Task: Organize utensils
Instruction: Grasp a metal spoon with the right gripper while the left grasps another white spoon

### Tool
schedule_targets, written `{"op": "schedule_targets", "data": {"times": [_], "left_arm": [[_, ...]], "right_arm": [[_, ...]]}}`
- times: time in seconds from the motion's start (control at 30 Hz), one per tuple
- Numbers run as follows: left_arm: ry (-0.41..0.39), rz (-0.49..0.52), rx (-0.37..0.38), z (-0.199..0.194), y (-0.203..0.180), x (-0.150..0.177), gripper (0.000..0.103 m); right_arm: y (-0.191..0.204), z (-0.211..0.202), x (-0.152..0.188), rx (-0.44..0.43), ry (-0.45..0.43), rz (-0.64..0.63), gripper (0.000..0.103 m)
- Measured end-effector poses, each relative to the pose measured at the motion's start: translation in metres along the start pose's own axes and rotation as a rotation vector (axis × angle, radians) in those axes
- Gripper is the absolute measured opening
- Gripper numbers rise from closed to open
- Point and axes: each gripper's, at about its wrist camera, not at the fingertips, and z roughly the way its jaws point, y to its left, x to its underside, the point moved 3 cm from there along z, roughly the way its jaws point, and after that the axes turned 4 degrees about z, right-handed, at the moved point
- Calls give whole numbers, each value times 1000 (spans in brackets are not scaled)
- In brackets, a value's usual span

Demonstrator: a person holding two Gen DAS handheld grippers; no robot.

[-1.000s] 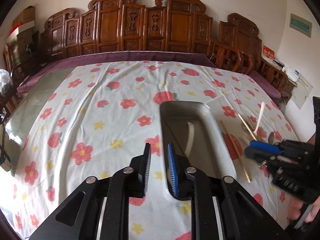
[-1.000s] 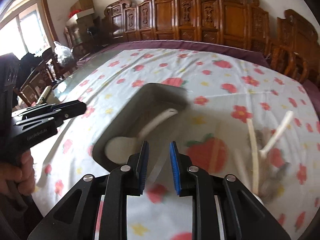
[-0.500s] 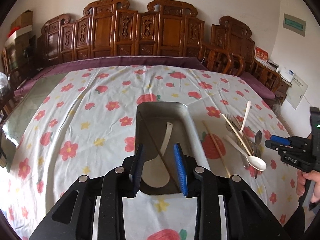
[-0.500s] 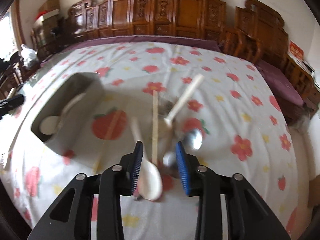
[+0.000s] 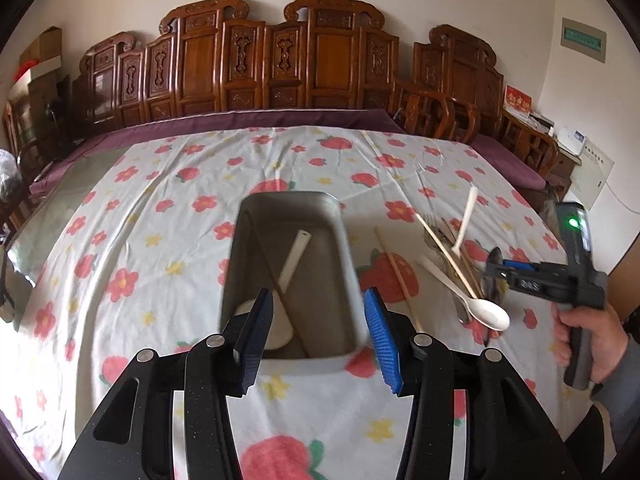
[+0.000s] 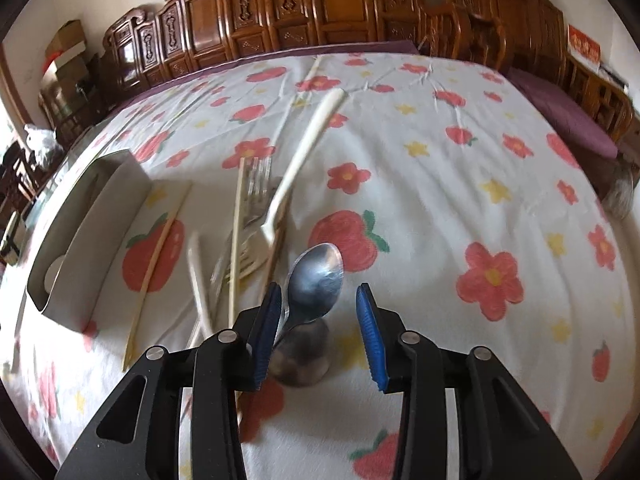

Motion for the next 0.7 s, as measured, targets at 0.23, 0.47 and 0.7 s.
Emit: {"op": "schedule_targets", "data": {"times": [0.23, 0.47, 0.7], "left_arm": [[49, 6, 33, 4, -33, 10, 45], [69, 53, 25, 8, -61, 11, 45], [119, 59, 37, 28, -87, 14, 45]], "right_arm": [[-6, 3, -3, -81, 11, 41, 26], [-4, -21, -6, -137, -14, 7, 4], [-3, -52, 2, -119, -27, -82, 4]]}}
